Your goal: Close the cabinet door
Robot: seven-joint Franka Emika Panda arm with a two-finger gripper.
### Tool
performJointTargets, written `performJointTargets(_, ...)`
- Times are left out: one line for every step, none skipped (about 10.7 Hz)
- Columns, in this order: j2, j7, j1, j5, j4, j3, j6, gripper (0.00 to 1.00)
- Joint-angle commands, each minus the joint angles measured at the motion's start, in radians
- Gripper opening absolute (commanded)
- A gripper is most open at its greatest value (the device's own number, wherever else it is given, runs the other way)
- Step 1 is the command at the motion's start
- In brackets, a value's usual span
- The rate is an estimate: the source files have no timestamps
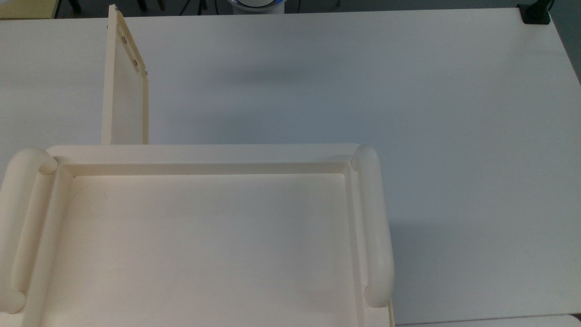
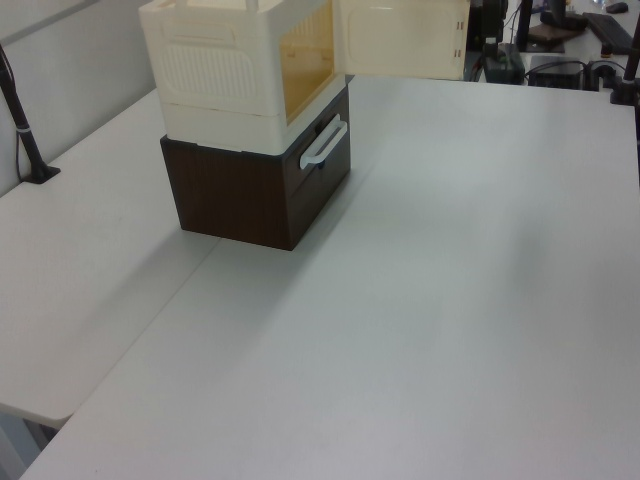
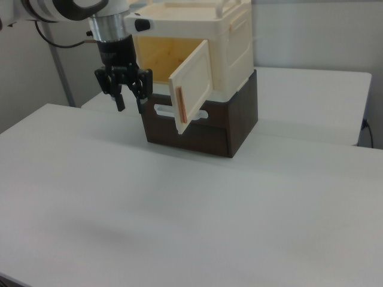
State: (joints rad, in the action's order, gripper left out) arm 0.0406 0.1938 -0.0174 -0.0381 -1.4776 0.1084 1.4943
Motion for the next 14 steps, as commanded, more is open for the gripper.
performJointTargets(-0.022,0.119,-0.012,0.023,0.0,0.066,0.119,0.22)
performJointTargets(-0.021,0.172,-0.012,0.02,0.0,0.091,0.179,0.22)
performJointTargets(-0.019,0.249,-0.012,0.02,-0.003,0.123,0.225,0.21)
performJointTargets(-0.016,0.363,-0.012,0.02,-0.004,0.163,0.247,0.21)
performJointTargets(-0.005,0.48,-0.012,0.021,-0.006,0.201,0.263,0.21)
performJointTargets(0.01,0.575,-0.013,0.026,-0.009,0.233,0.299,0.21)
performJointTargets(0.03,0.649,-0.013,0.032,-0.012,0.252,0.351,0.21)
performJointTargets(0.051,0.715,-0.013,0.037,-0.018,0.26,0.4,0.17)
performJointTargets(0.061,0.766,-0.013,0.037,-0.021,0.26,0.434,0.15)
performJointTargets(0.07,0.798,-0.016,0.04,-0.024,0.26,0.461,0.15)
performJointTargets(0.077,0.828,-0.032,0.056,-0.024,0.26,0.483,0.15)
performJointTargets(0.091,0.854,-0.058,0.061,-0.024,0.258,0.506,0.15)
performJointTargets(0.102,0.875,-0.07,0.066,-0.021,0.254,0.52,0.07)
performJointTargets(0.105,0.892,-0.082,0.092,-0.02,0.249,0.52,0.06)
